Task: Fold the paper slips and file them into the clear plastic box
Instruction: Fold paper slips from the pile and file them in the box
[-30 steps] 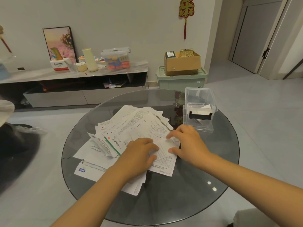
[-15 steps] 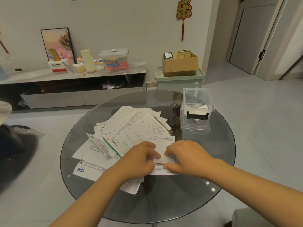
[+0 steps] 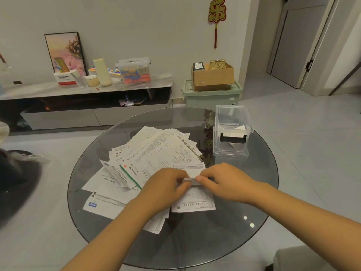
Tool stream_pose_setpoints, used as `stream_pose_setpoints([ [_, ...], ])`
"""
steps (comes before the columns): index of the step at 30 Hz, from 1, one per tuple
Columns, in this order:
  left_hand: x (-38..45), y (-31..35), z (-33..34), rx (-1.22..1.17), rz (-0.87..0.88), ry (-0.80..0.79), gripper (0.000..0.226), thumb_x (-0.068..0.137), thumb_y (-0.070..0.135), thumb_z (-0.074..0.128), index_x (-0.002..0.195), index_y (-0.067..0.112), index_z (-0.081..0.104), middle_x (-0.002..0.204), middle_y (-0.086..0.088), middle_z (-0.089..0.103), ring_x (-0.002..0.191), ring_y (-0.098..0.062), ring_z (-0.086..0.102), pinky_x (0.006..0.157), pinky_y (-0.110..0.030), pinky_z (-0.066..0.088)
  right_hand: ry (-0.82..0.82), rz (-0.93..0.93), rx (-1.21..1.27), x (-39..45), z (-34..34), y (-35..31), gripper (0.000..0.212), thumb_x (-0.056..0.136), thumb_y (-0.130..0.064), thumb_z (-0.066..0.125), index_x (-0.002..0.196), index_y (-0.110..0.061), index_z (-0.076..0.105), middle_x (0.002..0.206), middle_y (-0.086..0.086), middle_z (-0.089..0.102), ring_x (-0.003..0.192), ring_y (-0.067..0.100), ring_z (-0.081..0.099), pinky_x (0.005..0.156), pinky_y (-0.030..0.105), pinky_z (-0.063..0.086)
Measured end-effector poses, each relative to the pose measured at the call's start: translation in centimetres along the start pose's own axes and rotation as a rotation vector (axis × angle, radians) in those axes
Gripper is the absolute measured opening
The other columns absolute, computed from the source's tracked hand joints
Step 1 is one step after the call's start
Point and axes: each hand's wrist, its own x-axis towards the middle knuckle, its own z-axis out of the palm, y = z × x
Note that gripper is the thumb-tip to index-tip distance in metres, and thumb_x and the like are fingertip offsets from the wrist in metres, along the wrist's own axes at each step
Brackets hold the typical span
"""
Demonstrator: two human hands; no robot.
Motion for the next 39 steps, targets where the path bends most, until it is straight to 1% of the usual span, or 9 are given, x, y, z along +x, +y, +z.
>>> stream_pose_setpoints([
  [2, 0.3, 0.2, 0.2, -0.03, -0.038, 0.049, 0.021, 0.094, 0.037, 0.048, 0.089, 0.023, 0.063, 0.087, 0.006, 0.066, 0.081, -0.011, 0.058, 0.071, -0.027, 0.046, 0.024, 0.028, 0.067, 0.1, 0.1, 0.1, 0.042, 0.091, -0.055, 0.041, 0.094, -0.02, 0.064, 0.084, -0.002, 0.066, 0.074, 0.014, 0.058, 0.065, 0.034, 0.047],
  [5, 0.8, 0.4, 0.7, -0.082, -0.106, 0.11, 0.014, 0.093, 0.036, 0.052, 0.099, 0.024, 0.058, 0.085, 0.009, 0.06, 0.08, -0.009, 0.057, 0.066, -0.02, 0.041, 0.053, 0.07, 0.118, 0.6, 0.3, 0.2, 0.027, 0.087, -0.04, 0.057, 0.109, -0.024, 0.06, 0.099, -0.005, 0.065, 0.082, 0.011, 0.057, 0.072, 0.032, 0.05],
  [12, 2.0, 0.8, 1.6, -0.101, -0.243, 0.106, 0.047, 0.086, 0.036, 0.063, 0.126, 0.027, 0.04, 0.098, 0.006, 0.06, 0.086, -0.011, 0.059, 0.068, -0.02, 0.043, 0.156, 0.257, 0.305, 1.8, 1.3, 0.2, 0.032, 0.082, -0.025, 0.067, 0.111, -0.024, 0.055, 0.102, -0.006, 0.063, 0.089, 0.013, 0.06, 0.077, 0.031, 0.053],
  [16, 2.7, 0.5, 2.0, -0.064, -0.312, 0.082, 0.056, 0.083, 0.039, 0.067, 0.13, 0.028, 0.038, 0.104, 0.003, 0.061, 0.091, -0.014, 0.058, 0.073, -0.026, 0.045, 0.165, 0.304, 0.177, 2.2, 2.0, 0.3, 0.046, 0.082, -0.037, 0.067, 0.123, -0.033, 0.047, 0.1, -0.004, 0.057, 0.107, 0.018, 0.046, 0.087, 0.031, 0.043],
  [22, 2.8, -0.8, 1.3, -0.158, -0.384, 0.056, 0.061, 0.077, 0.034, 0.074, 0.128, 0.028, 0.041, 0.095, 0.005, 0.053, 0.092, -0.015, 0.055, 0.075, -0.026, 0.042, 0.17, 0.303, 0.183, 2.0, 1.8, 1.3, 0.036, 0.084, -0.033, 0.066, 0.116, -0.043, 0.052, 0.105, -0.006, 0.045, 0.111, 0.016, 0.033, 0.092, 0.028, 0.025],
  [25, 2.6, -1.0, 0.9, -0.182, -0.345, 0.076, 0.056, 0.076, 0.029, 0.076, 0.123, 0.029, 0.045, 0.096, 0.007, 0.048, 0.091, -0.012, 0.049, 0.076, -0.023, 0.039, 0.196, 0.26, 0.122, 1.7, 1.6, 1.5, 0.04, 0.084, -0.033, 0.067, 0.12, -0.043, 0.054, 0.105, -0.007, 0.038, 0.106, 0.012, 0.029, 0.093, 0.024, 0.023],
  [30, 2.2, -0.8, 1.2, 0.028, -0.058, 0.059, 0.028, 0.086, 0.033, 0.064, 0.114, 0.033, 0.058, 0.124, 0.012, 0.047, 0.12, -0.01, 0.036, 0.105, -0.031, 0.025, 0.26, 0.082, -0.072, 1.1, 1.5, 1.1, 0.034, 0.088, -0.031, 0.061, 0.122, -0.034, 0.059, 0.118, -0.011, 0.046, 0.115, 0.014, 0.032, 0.095, 0.025, 0.02],
  [33, 2.0, -0.5, 1.6, 0.141, 0.027, -0.016, 0.039, 0.089, 0.046, 0.055, 0.125, 0.03, 0.054, 0.131, 0.013, 0.048, 0.123, -0.009, 0.036, 0.106, -0.033, 0.024, 0.181, 0.022, -0.124, 0.8, 1.6, 0.7, 0.031, 0.095, -0.035, 0.046, 0.123, -0.029, 0.059, 0.12, -0.011, 0.055, 0.116, 0.014, 0.036, 0.095, 0.028, 0.024],
  [39, 2.2, 0.0, 1.3, 0.278, 0.105, 0.01, 0.036, 0.095, 0.042, 0.043, 0.124, 0.027, 0.058, 0.123, 0.01, 0.059, 0.109, -0.011, 0.05, 0.096, -0.028, 0.036, 0.12, -0.015, -0.23, 0.7, 0.9, 0.5, 0.034, 0.093, -0.044, 0.045, 0.117, -0.028, 0.062, 0.111, -0.009, 0.062, 0.108, 0.016, 0.043, 0.092, 0.029, 0.029],
])
